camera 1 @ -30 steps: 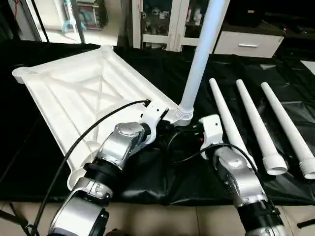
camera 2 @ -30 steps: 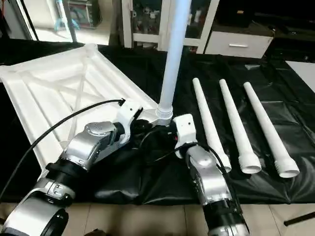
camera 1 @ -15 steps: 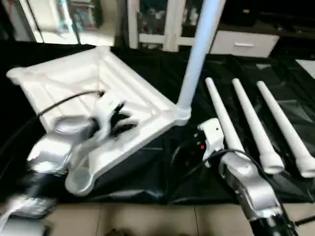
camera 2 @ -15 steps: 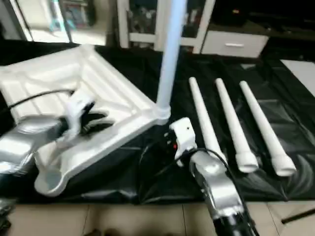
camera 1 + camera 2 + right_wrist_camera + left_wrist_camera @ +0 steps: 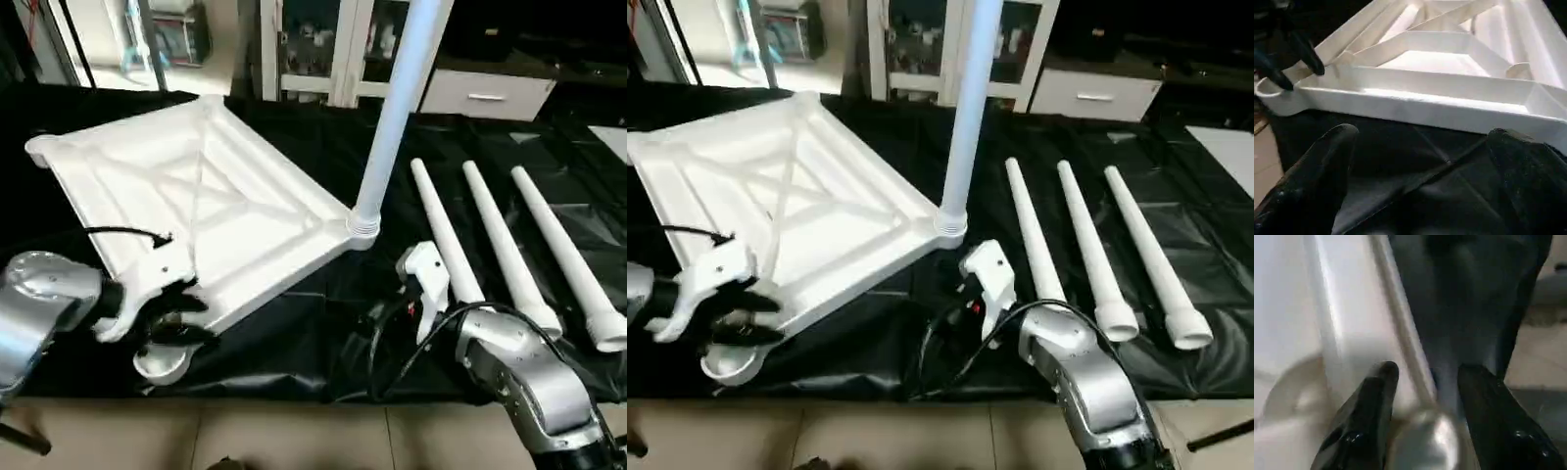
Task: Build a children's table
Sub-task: Rotate table base
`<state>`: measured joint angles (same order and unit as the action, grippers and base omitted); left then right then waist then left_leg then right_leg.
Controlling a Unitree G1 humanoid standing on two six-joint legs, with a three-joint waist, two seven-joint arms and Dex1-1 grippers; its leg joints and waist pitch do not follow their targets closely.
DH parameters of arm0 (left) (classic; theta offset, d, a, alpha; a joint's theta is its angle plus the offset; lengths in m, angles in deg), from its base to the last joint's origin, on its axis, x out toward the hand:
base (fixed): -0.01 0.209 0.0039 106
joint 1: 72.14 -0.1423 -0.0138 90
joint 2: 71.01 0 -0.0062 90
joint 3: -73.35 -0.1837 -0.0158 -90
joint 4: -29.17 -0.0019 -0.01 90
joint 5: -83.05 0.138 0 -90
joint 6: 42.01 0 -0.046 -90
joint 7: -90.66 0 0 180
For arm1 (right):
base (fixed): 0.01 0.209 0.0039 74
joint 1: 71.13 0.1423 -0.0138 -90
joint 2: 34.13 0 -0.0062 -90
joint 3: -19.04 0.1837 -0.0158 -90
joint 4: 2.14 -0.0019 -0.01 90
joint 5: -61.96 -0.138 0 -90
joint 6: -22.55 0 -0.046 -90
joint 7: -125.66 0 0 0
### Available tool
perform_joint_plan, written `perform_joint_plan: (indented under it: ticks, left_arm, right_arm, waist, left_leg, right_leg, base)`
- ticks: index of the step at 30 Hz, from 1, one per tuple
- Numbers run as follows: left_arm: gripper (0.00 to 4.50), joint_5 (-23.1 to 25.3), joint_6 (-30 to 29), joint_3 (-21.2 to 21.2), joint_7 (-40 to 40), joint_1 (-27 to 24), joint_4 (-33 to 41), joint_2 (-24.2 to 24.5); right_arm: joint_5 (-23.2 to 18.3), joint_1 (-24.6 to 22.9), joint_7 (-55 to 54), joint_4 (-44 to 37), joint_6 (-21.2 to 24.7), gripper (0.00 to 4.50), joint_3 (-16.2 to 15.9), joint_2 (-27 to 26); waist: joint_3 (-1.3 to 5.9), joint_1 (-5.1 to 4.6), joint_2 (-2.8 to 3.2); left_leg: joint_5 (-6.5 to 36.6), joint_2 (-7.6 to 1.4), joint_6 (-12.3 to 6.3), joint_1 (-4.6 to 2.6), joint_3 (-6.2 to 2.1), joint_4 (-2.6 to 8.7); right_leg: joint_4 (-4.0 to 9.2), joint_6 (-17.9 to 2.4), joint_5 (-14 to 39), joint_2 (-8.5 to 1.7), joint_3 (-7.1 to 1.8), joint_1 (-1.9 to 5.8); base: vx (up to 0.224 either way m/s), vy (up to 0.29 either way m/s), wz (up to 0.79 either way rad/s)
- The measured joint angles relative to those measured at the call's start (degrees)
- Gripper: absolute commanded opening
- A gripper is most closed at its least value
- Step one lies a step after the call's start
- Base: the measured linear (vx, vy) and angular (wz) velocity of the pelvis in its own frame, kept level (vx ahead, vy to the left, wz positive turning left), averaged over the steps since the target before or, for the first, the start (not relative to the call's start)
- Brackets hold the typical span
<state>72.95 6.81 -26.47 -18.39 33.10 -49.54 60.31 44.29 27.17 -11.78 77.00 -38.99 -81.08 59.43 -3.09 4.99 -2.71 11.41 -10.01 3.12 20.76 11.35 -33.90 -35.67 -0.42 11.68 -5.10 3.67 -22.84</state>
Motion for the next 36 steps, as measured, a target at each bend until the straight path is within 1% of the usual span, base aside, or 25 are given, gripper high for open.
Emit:
perform_joint_plan:
  ticks: [4, 10, 15, 19, 24, 27, 29, 30, 31, 33, 35, 36]
  left_arm:
    - [2.32, -0.18, -1.24, -0.15, 2.15, -1.31, 0.75, 3.34]
    - [2.32, -0.08, -2.72, -1.19, 2.80, -1.45, 1.50, 5.62]
    - [2.32, 0.48, -2.79, -3.64, 3.17, -1.36, 1.35, 5.10]
    - [2.32, 1.92, -2.78, -6.47, 1.87, 0.58, -1.40, 0.97]
    - [2.32, 2.29, -2.27, -6.88, -0.45, 2.54, -3.94, -2.43]
    - [2.32, 0.92, -2.35, -6.55, -1.88, 3.86, -4.94, -6.62]
    - [2.32, -0.10, -2.36, -6.50, -2.36, 4.66, -5.05, -8.35]
    - [2.32, -0.41, -2.45, -6.38, -2.68, 5.34, -5.37, -9.68]
    - [2.32, -1.08, -2.73, -6.09, -3.28, 6.16, -5.47, -12.09]
    - [2.32, -2.31, -2.86, -6.14, -3.88, 7.25, -5.36, -14.99]
    - [2.32, -2.55, -2.89, -6.48, -5.47, 8.89, -5.56, -18.81]
    - [2.32, -2.49, -2.82, -6.79, -5.95, 9.36, -5.68, -19.81]
  right_arm:
    - [-0.21, -0.50, 0.78, -0.38, 0.66, 4.50, -0.54, 0.44]
    - [-0.24, -0.49, 1.18, -0.40, 1.20, 4.50, -0.56, 0.92]
    - [-0.28, -0.50, 1.44, -0.40, 1.35, 4.50, -0.69, 1.51]
    - [-0.23, -0.48, 1.61, -0.42, 1.38, 4.50, -1.32, 1.42]
    - [-0.27, -0.48, 1.64, -0.46, 1.38, 4.50, -1.51, 1.56]
    - [-0.60, -1.01, 2.81, -1.63, 2.01, 4.50, -1.61, 3.44]
    - [-0.62, -1.31, 3.52, -2.30, 2.29, 4.50, -1.67, 4.19]
    - [-0.38, -1.64, 3.94, -2.45, 2.28, 4.50, -1.95, 4.97]
    - [0.58, -1.82, 3.98, -2.29, 2.34, 4.50, -2.99, 6.32]
    - [2.08, -1.81, 3.71, -1.83, 2.36, 4.50, -3.93, 6.55]
    - [4.12, -1.26, 1.26, 0.77, 2.33, 4.50, -3.95, 6.21]
    - [4.79, -1.02, 0.20, 1.81, 2.31, 4.50, -3.82, 6.04]
  waist:
    - [0.00, -0.01, 0.00]
    - [0.04, 0.01, -0.05]
    - [0.04, 0.02, -0.06]
    - [0.05, 0.27, -0.07]
    - [0.05, 0.31, -0.03]
    - [0.02, 0.56, 0.01]
    - [0.09, 0.50, -0.10]
    - [0.08, 0.56, -0.09]
    - [0.06, 0.70, -0.06]
    - [0.10, 0.72, -0.12]
    - [0.11, 0.62, -0.13]
    - [0.11, 0.58, -0.13]
  left_leg:
    - [0.00, 0.00, 0.00, 0.01, 0.00, 0.00]
    - [-0.04, 0.00, 0.07, -0.18, 0.01, 0.00]
    - [-0.08, 0.00, 0.14, -0.31, 0.01, 0.00]
    - [-0.14, 0.00, 0.24, -0.34, 0.00, 0.00]
    - [-0.16, 0.01, 0.26, -0.64, -0.08, 0.00]
    - [-0.16, 0.02, 0.27, -0.69, -0.07, -0.02]
    - [-0.16, 0.01, 0.27, -0.71, -0.10, -0.03]
    - [-0.16, 0.02, 0.27, -0.70, -0.09, -0.03]
    - [-0.16, 0.03, 0.27, -0.69, -0.08, -0.05]
    - [-0.16, 0.02, 0.27, -0.68, -0.08, -0.06]
    - [-0.17, 0.02, 0.27, -0.67, -0.08, -0.07]
    - [-0.17, 0.02, 0.27, -0.66, -0.08, -0.08]
  right_leg:
    - [-0.01, 0.01, 0.02, 0.01, 0.00, -0.02]
    - [-0.12, 0.00, 0.02, 0.00, -0.04, 0.09]
    - [-0.23, 0.01, 0.03, 0.01, -0.07, 0.14]
    - [-0.29, -0.01, 0.01, 0.00, -0.06, 0.18]
    - [-0.35, -0.02, 0.01, 0.00, -0.05, 0.47]
    - [-0.33, -0.01, 0.01, -0.02, -0.06, 0.62]
    - [-0.33, -0.01, 0.01, -0.02, -0.05, 0.67]
    - [-0.32, -0.01, 0.01, -0.02, -0.05, 0.69]
    - [-0.29, -0.01, 0.01, -0.04, -0.06, 0.72]
    - [-0.29, -0.01, 0.01, -0.03, -0.05, 0.72]
    - [-0.28, 0.00, 0.02, -0.04, -0.06, 0.72]
    - [-0.28, 0.00, 0.02, -0.04, -0.05, 0.72]
  base:
    - [0.000, 0.000, 0.00]
    - [0.000, 0.000, 0.00]
    - [0.000, 0.000, 0.00]
    - [0.000, 0.000, 0.00]
    - [0.000, 0.000, 0.00]
    - [0.000, 0.000, 0.00]
    - [0.000, 0.000, 0.00]
    - [0.000, 0.000, 0.00]
    - [0.000, 0.000, 0.00]
    - [0.000, 0.000, 0.00]
    - [0.000, 0.000, 0.00]
    - [0.000, 0.000, 0.00]
